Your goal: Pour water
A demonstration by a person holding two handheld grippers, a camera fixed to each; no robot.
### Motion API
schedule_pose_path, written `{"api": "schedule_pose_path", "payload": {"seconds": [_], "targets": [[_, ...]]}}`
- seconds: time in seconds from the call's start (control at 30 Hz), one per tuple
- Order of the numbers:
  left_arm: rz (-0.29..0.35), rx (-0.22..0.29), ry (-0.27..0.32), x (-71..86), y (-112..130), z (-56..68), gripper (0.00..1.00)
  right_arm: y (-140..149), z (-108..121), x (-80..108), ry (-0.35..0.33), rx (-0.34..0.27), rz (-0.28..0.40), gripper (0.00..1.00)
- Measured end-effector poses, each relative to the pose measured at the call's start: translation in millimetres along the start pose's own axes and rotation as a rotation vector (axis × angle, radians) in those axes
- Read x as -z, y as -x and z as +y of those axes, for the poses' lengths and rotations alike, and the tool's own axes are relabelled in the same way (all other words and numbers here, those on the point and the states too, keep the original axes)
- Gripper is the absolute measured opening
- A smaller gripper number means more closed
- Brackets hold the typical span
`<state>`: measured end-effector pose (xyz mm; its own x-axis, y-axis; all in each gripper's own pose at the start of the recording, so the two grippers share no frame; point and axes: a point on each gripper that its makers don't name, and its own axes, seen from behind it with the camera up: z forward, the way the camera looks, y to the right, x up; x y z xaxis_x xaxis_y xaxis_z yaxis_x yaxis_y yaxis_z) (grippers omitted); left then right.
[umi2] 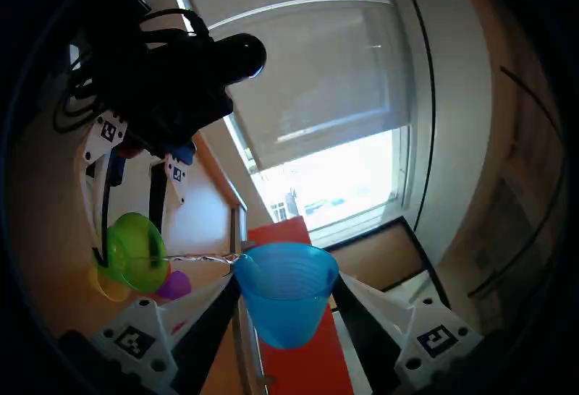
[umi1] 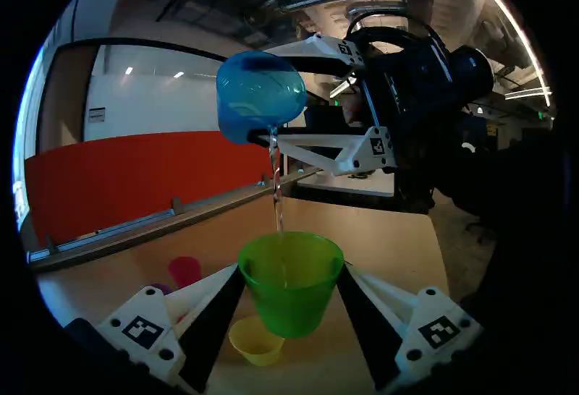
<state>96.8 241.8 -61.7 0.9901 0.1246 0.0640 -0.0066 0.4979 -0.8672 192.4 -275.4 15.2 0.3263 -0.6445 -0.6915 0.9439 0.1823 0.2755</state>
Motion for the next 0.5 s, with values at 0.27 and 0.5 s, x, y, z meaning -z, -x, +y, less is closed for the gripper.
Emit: {"api": "schedule_pose_path", "payload": {"seconds": [0.27, 0.5], "targets": [[0.001, 0.0, -0.001, 1.2, 0.0, -0.5, 0.86, -1.4, 2.6, -2.2, 0.007, 0.027, 0.0, 0.89], [0.001, -0.001, -0.002, 0.9, 0.0, -0.7, 0.86, -2.1, 4.8, -2.5, 0.011, 0.049, -0.003, 0.9]]}}
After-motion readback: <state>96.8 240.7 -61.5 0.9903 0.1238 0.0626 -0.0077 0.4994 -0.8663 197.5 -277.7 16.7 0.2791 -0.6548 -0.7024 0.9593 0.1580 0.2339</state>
